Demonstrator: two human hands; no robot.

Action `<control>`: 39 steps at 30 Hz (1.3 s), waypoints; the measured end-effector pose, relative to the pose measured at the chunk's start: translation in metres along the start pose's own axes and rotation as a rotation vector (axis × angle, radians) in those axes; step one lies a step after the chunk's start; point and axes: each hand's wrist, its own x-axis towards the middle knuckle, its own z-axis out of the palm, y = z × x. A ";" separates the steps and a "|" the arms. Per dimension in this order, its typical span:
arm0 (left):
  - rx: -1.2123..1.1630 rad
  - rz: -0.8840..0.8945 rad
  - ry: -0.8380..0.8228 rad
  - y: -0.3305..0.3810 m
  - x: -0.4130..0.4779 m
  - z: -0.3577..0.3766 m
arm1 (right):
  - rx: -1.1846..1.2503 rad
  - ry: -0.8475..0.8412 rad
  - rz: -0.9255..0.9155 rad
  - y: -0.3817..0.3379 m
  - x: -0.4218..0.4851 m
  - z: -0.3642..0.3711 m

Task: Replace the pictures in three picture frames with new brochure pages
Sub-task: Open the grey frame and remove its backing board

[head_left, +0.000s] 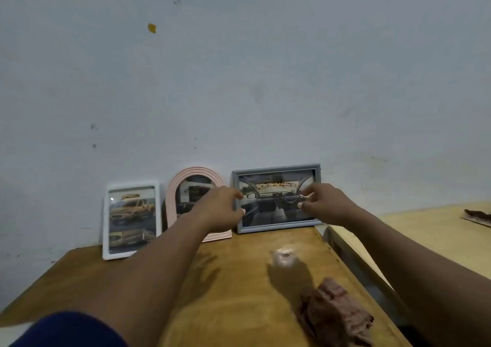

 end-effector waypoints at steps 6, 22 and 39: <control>0.267 0.111 0.067 -0.016 0.101 0.056 | 0.071 0.076 0.191 0.055 0.075 0.017; 0.295 0.132 0.344 -0.021 0.198 0.107 | 0.364 0.246 0.373 0.142 0.150 0.070; -0.157 0.076 0.180 0.011 0.141 0.041 | 0.416 0.220 0.204 0.118 0.048 -0.011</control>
